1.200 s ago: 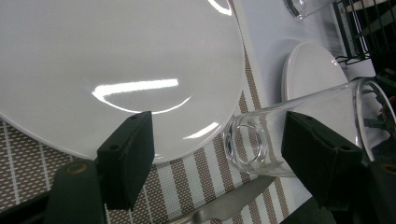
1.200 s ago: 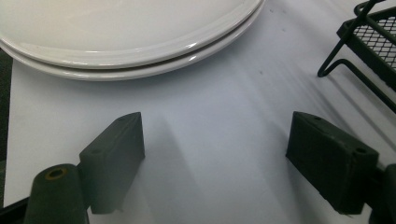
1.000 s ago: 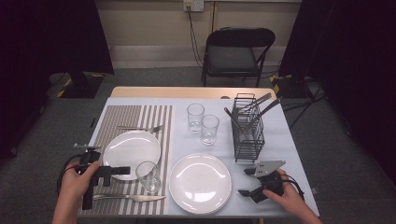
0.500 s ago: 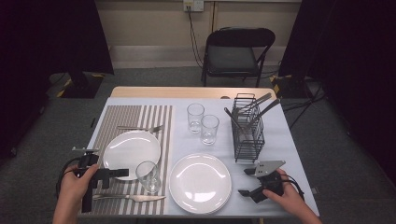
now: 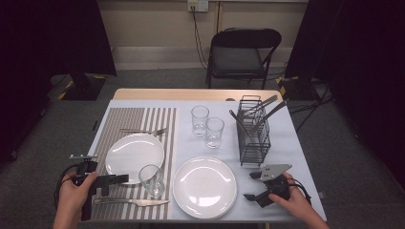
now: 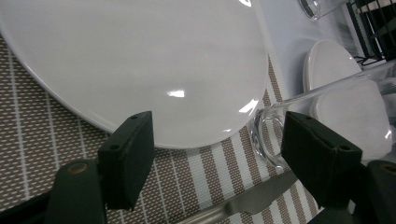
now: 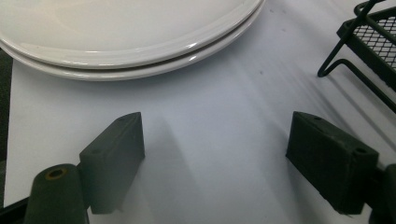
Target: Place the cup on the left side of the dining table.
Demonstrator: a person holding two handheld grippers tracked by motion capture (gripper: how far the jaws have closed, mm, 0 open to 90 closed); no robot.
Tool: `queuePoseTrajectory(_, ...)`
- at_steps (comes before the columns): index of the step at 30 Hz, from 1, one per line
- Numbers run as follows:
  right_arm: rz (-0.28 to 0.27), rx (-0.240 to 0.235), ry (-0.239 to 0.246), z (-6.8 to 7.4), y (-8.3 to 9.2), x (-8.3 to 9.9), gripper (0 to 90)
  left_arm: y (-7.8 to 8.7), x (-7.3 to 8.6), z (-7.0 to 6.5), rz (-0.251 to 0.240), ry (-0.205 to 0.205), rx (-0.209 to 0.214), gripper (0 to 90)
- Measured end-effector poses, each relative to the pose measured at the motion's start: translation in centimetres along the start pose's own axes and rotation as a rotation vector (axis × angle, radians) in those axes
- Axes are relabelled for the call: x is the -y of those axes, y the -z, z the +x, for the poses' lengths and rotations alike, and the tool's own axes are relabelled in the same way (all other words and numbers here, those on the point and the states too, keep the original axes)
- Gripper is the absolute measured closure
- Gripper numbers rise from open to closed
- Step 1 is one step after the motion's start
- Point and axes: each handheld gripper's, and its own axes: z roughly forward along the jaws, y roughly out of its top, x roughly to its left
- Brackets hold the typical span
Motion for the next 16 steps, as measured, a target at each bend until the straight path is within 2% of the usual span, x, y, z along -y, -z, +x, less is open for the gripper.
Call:
queuePoseTrajectory(2, 0.000, 0.000, 0.001, 0.00, 0.00, 0.00, 18.1, -0.03, 0.09, 0.00, -0.009, -0.010, -0.007, 25.7)
queuePoseTrajectory(4, 0.001, 0.000, 0.000, 0.00, 0.00, 0.00, 18.1, -0.16, 0.18, 0.07, 0.004, -0.009, -0.008, 25.5)
queuePoseTrajectory(5, 0.001, 0.000, 0.000, 0.00, 0.00, 0.00, 18.1, -0.21, 0.20, 0.03, 0.006, -0.020, -0.025, 25.5)
queuePoseTrajectory(7, 0.000, 0.000, 0.000, -0.01, 0.00, -0.01, 18.1, -0.32, 0.21, -0.06, 0.007, -0.021, -0.018, 25.5)
queuePoseTrajectory(14, 0.002, 0.001, 0.001, 0.01, 0.00, -0.02, 18.1, -0.37, 0.35, 0.02, 0.014, -0.049, -0.044, 25.2)
queuePoseTrajectory(16, 0.002, 0.001, 0.000, 0.00, 0.01, -0.02, 18.1, -0.46, 0.42, -0.03, 0.015, -0.050, -0.035, 26.2)
